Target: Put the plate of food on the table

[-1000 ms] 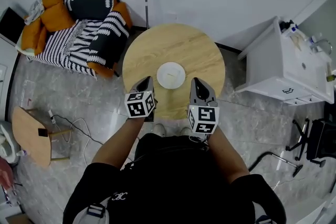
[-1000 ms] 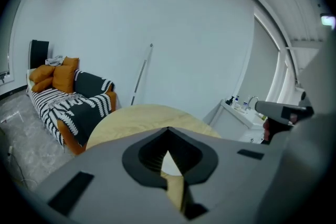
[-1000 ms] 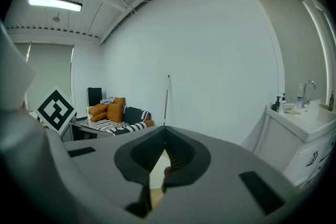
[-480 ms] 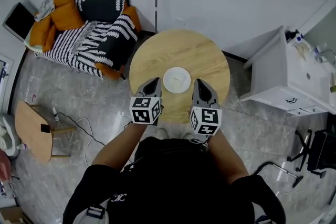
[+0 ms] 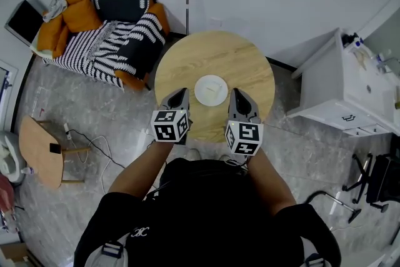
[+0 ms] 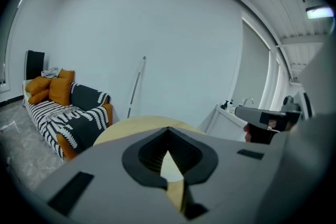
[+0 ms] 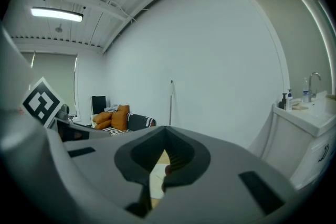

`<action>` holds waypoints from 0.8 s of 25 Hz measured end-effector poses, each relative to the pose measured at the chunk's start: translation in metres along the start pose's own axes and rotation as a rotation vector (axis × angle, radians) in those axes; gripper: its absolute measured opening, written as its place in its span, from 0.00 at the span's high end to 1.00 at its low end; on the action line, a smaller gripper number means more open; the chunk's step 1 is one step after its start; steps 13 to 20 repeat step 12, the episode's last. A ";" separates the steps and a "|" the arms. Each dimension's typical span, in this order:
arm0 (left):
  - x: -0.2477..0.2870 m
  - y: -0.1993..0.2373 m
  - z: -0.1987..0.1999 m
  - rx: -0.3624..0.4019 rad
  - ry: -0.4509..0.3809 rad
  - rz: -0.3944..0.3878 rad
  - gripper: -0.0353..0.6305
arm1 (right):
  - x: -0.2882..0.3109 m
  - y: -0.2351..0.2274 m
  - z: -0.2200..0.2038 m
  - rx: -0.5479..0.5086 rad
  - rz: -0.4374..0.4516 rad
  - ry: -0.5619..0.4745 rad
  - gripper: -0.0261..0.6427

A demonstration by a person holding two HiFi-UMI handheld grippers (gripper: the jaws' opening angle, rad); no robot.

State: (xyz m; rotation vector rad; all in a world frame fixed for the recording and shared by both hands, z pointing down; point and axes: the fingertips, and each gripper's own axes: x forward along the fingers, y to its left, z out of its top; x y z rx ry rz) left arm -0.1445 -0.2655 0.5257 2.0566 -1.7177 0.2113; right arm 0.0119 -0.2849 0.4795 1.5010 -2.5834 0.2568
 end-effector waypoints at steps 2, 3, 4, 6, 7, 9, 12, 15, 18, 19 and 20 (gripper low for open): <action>0.000 0.001 0.000 0.005 -0.001 0.004 0.94 | 0.001 0.000 0.000 -0.001 0.005 0.000 0.95; 0.001 0.001 0.000 -0.007 0.002 0.004 0.94 | 0.001 0.001 0.000 -0.002 0.007 0.001 0.95; 0.001 0.002 -0.001 -0.028 0.006 0.005 0.94 | 0.002 0.001 -0.001 -0.003 0.010 0.002 0.95; 0.001 0.004 -0.003 -0.064 0.011 0.010 0.94 | 0.002 0.002 -0.001 -0.007 0.016 0.003 0.95; 0.001 0.004 -0.003 -0.069 0.012 0.014 0.94 | 0.002 0.002 -0.001 -0.009 0.020 0.003 0.95; 0.002 0.004 -0.004 -0.057 0.014 0.020 0.94 | 0.002 0.001 0.000 -0.012 0.025 0.001 0.95; 0.004 0.001 -0.004 -0.032 0.018 0.023 0.94 | 0.003 -0.002 0.002 -0.014 0.030 -0.002 0.95; 0.004 0.001 -0.004 -0.032 0.018 0.023 0.94 | 0.003 -0.002 0.002 -0.014 0.030 -0.002 0.95; 0.004 0.001 -0.004 -0.032 0.018 0.023 0.94 | 0.003 -0.002 0.002 -0.014 0.030 -0.002 0.95; 0.004 0.001 -0.004 -0.032 0.018 0.023 0.94 | 0.003 -0.002 0.002 -0.014 0.030 -0.002 0.95; 0.004 0.001 -0.004 -0.032 0.018 0.023 0.94 | 0.003 -0.002 0.002 -0.014 0.030 -0.002 0.95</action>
